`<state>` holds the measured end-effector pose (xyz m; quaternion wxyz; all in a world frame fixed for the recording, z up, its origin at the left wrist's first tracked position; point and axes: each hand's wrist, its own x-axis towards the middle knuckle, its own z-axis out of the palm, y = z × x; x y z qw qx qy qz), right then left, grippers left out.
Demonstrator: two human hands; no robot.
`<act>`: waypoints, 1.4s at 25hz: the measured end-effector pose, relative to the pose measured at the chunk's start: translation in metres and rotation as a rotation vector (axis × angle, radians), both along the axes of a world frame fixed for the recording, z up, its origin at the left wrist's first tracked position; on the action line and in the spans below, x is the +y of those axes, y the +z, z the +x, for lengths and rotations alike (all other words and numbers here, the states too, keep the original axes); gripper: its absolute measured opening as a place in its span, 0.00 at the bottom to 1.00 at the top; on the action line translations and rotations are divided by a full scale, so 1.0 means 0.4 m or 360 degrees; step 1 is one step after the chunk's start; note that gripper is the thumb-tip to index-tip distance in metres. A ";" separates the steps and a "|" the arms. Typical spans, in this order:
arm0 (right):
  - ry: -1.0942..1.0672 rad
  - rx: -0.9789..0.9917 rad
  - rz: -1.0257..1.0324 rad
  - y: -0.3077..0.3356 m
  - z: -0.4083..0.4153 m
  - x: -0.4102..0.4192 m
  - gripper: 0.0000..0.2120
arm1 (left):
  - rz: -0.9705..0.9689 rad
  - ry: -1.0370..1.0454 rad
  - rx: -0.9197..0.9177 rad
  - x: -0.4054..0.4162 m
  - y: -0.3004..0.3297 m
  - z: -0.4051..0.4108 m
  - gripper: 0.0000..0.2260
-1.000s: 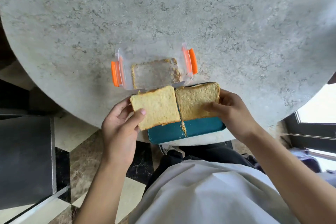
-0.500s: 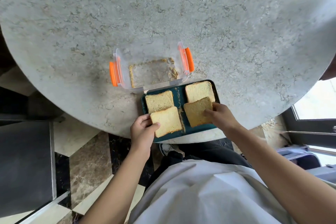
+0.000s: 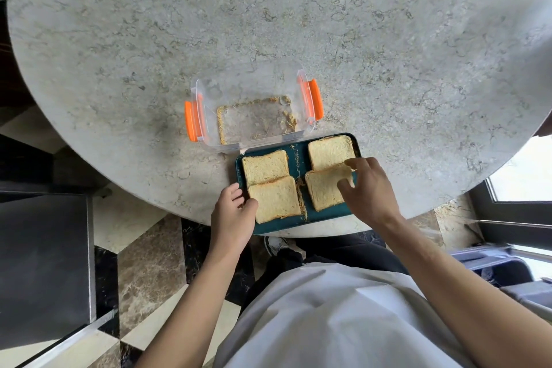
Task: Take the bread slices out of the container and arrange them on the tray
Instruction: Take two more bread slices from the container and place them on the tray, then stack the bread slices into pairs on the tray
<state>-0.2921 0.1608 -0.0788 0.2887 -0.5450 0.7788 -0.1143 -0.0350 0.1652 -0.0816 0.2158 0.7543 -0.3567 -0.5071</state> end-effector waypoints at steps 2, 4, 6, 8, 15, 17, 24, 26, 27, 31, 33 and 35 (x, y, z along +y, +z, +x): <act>0.0126 -0.0138 -0.0015 0.014 0.046 -0.027 0.19 | -0.0027 0.0001 -0.0011 -0.014 0.004 -0.004 0.25; 0.0288 -0.0283 0.0017 0.023 0.106 -0.052 0.20 | -0.0047 -0.0010 -0.0020 -0.031 0.006 -0.015 0.24; 0.0410 -0.0339 0.0042 0.022 0.161 -0.076 0.21 | -0.0042 -0.0030 -0.0029 -0.047 0.006 -0.027 0.24; 0.0463 -0.0273 0.0107 0.012 0.200 -0.097 0.22 | -0.0010 -0.0037 -0.0038 -0.060 0.003 -0.036 0.24; 0.0318 -0.0378 0.0284 -0.014 0.240 -0.116 0.28 | 0.0007 0.0032 -0.0034 -0.075 -0.009 -0.057 0.24; 0.0273 -0.0434 0.0283 -0.014 0.242 -0.118 0.29 | -0.0001 0.0057 -0.0019 -0.077 -0.015 -0.061 0.24; 0.0155 -0.0613 0.0285 -0.006 0.244 -0.115 0.29 | -0.0028 0.0044 0.0012 -0.084 -0.026 -0.055 0.25; 0.0151 -0.0625 0.0266 -0.004 0.239 -0.105 0.28 | -0.0051 0.0024 0.0043 -0.079 -0.024 -0.054 0.26; 0.0162 -0.0610 0.0257 -0.004 0.237 -0.099 0.27 | -0.0067 0.0017 0.0042 -0.074 -0.023 -0.052 0.26; 0.0244 -0.0438 0.0267 -0.011 0.231 -0.063 0.27 | -0.0115 0.0046 -0.0055 -0.042 -0.019 -0.042 0.23; 0.0266 -0.0403 0.0306 -0.014 0.231 -0.041 0.28 | -0.0097 0.0077 -0.0058 -0.016 -0.018 -0.044 0.22; 0.0267 -0.0404 0.0340 -0.015 0.232 -0.022 0.28 | -0.0079 0.0088 -0.0052 0.007 -0.015 -0.047 0.21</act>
